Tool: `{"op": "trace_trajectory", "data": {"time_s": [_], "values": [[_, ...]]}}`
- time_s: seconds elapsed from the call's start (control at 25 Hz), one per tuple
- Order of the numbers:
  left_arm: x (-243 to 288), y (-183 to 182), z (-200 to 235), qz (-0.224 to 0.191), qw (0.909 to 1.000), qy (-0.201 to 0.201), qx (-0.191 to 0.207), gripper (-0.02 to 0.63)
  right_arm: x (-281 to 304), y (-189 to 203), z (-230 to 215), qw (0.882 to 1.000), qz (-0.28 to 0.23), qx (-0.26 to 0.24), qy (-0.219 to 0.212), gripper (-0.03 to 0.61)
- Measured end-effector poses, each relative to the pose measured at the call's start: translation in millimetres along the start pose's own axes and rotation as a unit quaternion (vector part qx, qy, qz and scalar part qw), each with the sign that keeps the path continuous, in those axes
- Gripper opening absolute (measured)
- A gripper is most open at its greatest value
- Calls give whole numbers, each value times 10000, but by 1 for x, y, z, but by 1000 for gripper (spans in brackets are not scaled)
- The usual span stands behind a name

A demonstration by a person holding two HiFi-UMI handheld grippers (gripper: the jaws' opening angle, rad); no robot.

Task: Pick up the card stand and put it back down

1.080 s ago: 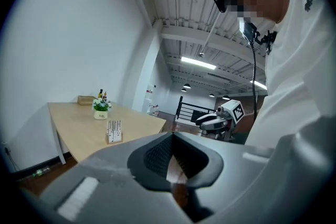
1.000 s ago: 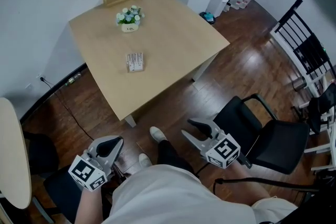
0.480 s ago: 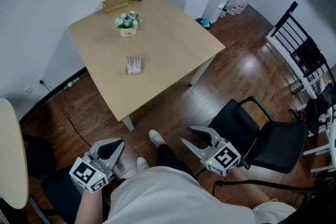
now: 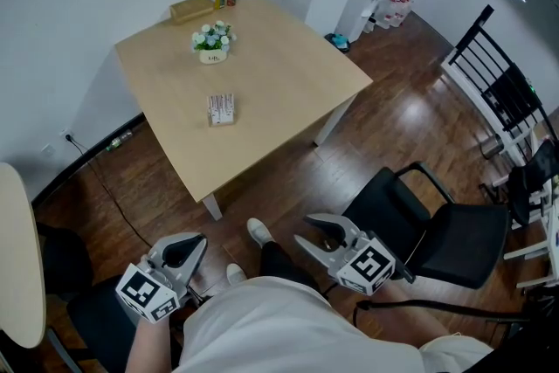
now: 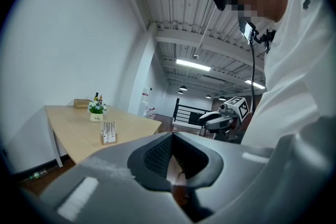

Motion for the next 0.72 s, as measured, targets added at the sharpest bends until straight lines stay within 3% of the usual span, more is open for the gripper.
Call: {"op": "trace_trajectory", "data": {"time_s": [0.72], "values": [[-1, 2, 6, 1, 10000, -18, -42, 3, 13, -4, -1, 9998, 24, -93, -157, 143]]}}
Point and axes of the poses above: the fingertips, and each gripper's own axes: x forward along the fingers, z to its left, y out of its underside, the point moved 2 cm from there along -x, backward along the fingers, and after that the axes turned 2 degrees about y, right-handed, at the moved point
